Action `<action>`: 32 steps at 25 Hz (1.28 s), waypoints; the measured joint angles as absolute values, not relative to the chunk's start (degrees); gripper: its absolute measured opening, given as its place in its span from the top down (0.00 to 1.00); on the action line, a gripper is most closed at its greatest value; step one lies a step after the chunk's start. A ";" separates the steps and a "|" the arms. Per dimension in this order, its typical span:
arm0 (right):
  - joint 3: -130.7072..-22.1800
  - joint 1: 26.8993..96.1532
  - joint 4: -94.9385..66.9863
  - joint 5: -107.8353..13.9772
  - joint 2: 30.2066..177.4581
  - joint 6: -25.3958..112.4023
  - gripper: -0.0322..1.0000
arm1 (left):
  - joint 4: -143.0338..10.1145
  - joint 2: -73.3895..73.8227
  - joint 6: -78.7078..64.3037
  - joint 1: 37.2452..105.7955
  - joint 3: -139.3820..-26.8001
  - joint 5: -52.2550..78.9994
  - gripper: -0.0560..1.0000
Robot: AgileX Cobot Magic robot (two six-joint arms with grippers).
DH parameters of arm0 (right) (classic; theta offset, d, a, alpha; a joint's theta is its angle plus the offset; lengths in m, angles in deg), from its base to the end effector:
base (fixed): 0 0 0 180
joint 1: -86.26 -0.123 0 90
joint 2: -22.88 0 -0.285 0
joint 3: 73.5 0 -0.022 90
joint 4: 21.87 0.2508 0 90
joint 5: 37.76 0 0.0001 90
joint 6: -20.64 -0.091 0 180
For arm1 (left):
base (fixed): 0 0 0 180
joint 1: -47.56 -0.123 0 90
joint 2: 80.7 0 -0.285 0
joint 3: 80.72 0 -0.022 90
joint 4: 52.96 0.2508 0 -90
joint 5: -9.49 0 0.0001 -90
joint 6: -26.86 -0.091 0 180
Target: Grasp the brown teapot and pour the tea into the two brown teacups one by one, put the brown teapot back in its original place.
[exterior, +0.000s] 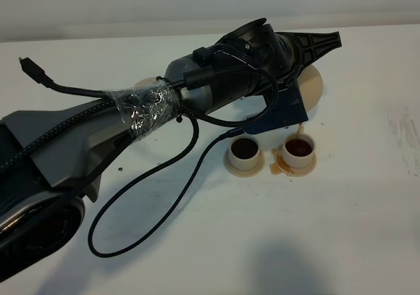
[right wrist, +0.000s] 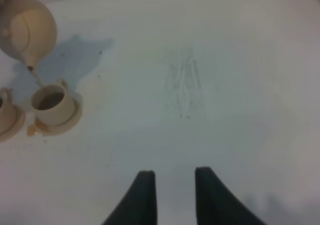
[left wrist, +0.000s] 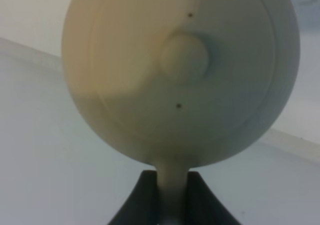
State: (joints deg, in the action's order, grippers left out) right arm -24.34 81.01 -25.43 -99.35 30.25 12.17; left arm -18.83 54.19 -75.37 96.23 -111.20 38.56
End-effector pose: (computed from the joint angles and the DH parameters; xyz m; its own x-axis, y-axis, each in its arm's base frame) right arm -0.0050 -0.0054 0.2734 -0.4705 0.0751 -0.8792 0.0122 0.9968 0.0786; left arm 0.3603 -0.3721 0.2285 0.7106 0.2597 0.6539 -0.0912 -0.8876 0.4515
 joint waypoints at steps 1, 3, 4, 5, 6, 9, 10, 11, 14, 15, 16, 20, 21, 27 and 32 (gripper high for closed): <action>-24.34 81.01 -25.43 -99.35 30.25 12.17 0.75 | -18.83 54.19 -75.37 96.23 -111.20 38.56 0.94; -24.34 81.01 -25.43 -99.35 30.25 12.17 0.75 | -18.83 54.19 -75.37 96.23 -111.20 38.56 0.94; -24.34 81.01 -25.43 -99.35 30.25 12.17 0.75 | -18.83 54.19 -75.37 96.23 -111.20 38.56 0.94; -24.34 81.01 -25.43 -99.35 30.25 12.17 0.75 | -18.83 54.19 -75.37 96.23 -111.20 38.56 0.94; -24.34 81.01 -25.43 -99.35 30.25 12.17 0.75 | -18.83 54.19 -75.37 96.27 -111.20 38.56 0.94; -24.34 81.01 -25.43 -99.35 30.25 12.17 0.75 | -18.75 54.19 -75.37 96.43 -111.20 38.56 0.94; -24.34 81.01 -25.43 -99.35 30.25 12.17 0.75 | -18.68 54.19 -75.37 96.56 -111.20 38.61 0.94; -24.34 81.01 -25.43 -99.35 30.25 12.17 0.75 | -18.62 54.19 -75.37 96.76 -111.20 38.61 0.94; -24.34 81.01 -25.43 -99.35 30.25 12.17 0.75 | -18.62 54.19 -75.37 96.82 -111.20 38.61 0.94; -24.34 81.01 -25.43 -99.35 30.25 12.17 0.75 | -18.62 54.19 -75.37 96.82 -111.20 38.61 0.94; -24.34 81.01 -25.43 -99.35 30.25 12.17 0.75 | -18.60 54.19 -75.37 96.82 -111.20 38.61 0.94; -24.34 81.01 -25.43 -99.35 30.25 12.17 0.75 | -17.98 54.19 -75.37 96.82 -111.20 38.61 0.94; -24.34 81.01 -25.43 -99.35 30.25 12.17 0.75 | -17.69 54.19 -75.37 96.82 -111.20 38.61 0.94; -24.34 81.01 -25.43 -99.35 30.25 12.17 0.75 | -17.24 54.19 -75.37 96.82 -111.20 38.61 0.94; -24.34 81.01 -25.43 -99.35 30.25 12.17 0.75 | -16.73 54.19 -76.33 96.87 -111.20 38.56 0.94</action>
